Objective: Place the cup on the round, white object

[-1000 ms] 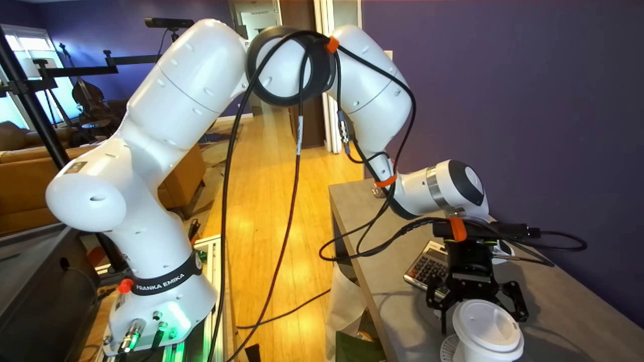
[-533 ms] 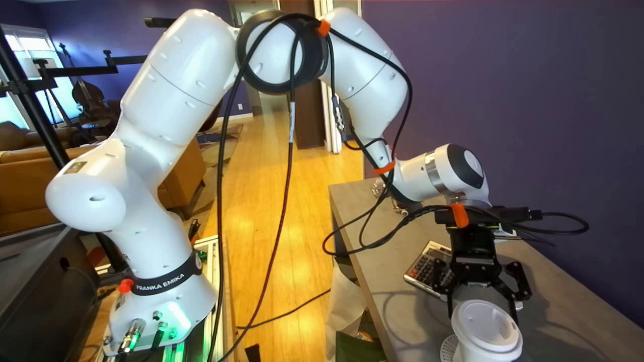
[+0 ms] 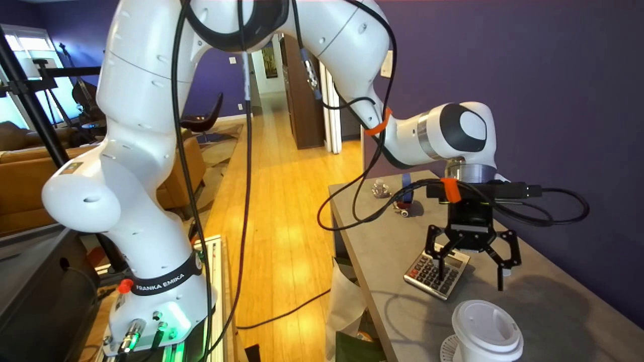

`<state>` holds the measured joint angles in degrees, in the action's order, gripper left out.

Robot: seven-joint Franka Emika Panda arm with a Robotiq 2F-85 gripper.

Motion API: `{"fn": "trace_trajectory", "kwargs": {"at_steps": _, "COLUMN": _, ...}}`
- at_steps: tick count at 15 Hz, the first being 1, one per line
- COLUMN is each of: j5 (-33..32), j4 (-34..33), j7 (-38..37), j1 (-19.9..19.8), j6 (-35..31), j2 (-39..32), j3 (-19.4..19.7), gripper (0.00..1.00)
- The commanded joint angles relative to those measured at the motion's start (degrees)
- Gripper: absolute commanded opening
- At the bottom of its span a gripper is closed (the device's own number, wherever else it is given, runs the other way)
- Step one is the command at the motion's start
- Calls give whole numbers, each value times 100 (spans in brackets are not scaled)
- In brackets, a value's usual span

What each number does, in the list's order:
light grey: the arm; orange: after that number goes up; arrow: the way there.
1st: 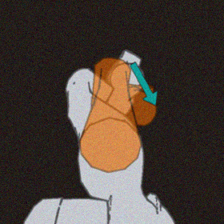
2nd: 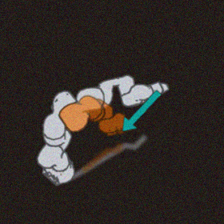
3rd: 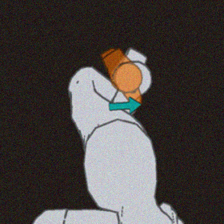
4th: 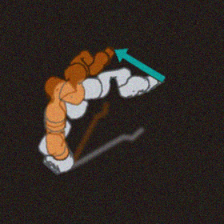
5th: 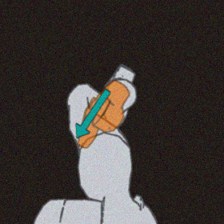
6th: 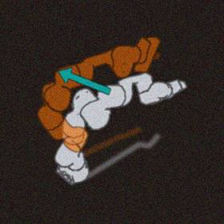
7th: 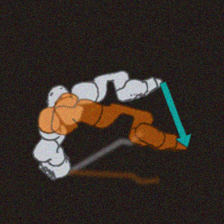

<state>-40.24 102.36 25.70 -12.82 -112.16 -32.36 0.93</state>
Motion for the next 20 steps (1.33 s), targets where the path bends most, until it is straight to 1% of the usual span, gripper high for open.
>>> {"fn": "trace_trajectory", "kwargs": {"at_steps": 1, "j5": 786, "j4": 1042, "j7": 372, "j1": -229, "j6": -753, "j2": 1121, "j3": -32, "gripper": 100}}
{"fn": "trace_trajectory", "kwargs": {"at_steps": 5, "j5": 1480, "j4": 2024, "j7": 850, "j1": -311, "j6": -1789, "j2": 2214, "j3": 123, "gripper": 100}}
{"fn": "trace_trajectory", "kwargs": {"at_steps": 8, "j5": 1975, "j4": 2856, "j7": 1406, "j1": -334, "j6": -2618, "j2": 3110, "j3": 308, "gripper": 100}}
{"fn": "trace_trajectory", "kwargs": {"at_steps": 10, "j5": 2418, "j4": 3308, "j7": 2004, "j1": -300, "j6": -3113, "j2": 3607, "j3": 491, "gripper": 100}}
{"fn": "trace_trajectory", "kwargs": {"at_steps": 12, "j5": 3060, "j4": 3678, "j7": 2837, "j1": -211, "j6": -3463, "j2": 4038, "j3": 719, "gripper": 100}}
{"fn": "trace_trajectory", "kwargs": {"at_steps": 14, "j5": 3782, "j4": 3922, "j7": 3668, "j1": -54, "j6": -3539, "j2": 4387, "j3": 1011, "gripper": 100}}
{"fn": "trace_trajectory", "kwargs": {"at_steps": 15, "j5": 4155, "j4": 3979, "j7": 4042, "j1": 36, "j6": -3402, "j2": 4536, "j3": 1169, "gripper": 100}}
{"fn": "trace_trajectory", "kwargs": {"at_steps": 17, "j5": 4670, "j4": 3908, "j7": 4617, "j1": 162, "j6": -2731, "j2": 4725, "j3": 1488, "gripper": 100}}
{"fn": "trace_trajectory", "kwargs": {"at_steps": 18, "j5": 4561, "j4": 3833, "j7": 4562, "j1": 115, "j6": -2546, "j2": 4690, "j3": 1550, "gripper": 100}}
{"fn": "trace_trajectory", "kwargs": {"at_steps": 19, "j5": 4310, "j4": 3771, "j7": 4250, "j1": 116, "j6": -2860, "j2": 4483, "j3": 1440, "gripper": 100}}
{"fn": "trace_trajectory", "kwargs": {"at_steps": 20, "j5": 4337, "j4": 3770, "j7": 4332, "j1": 112, "j6": -2703, "j2": 4551, "j3": 1522, "gripper": 100}}
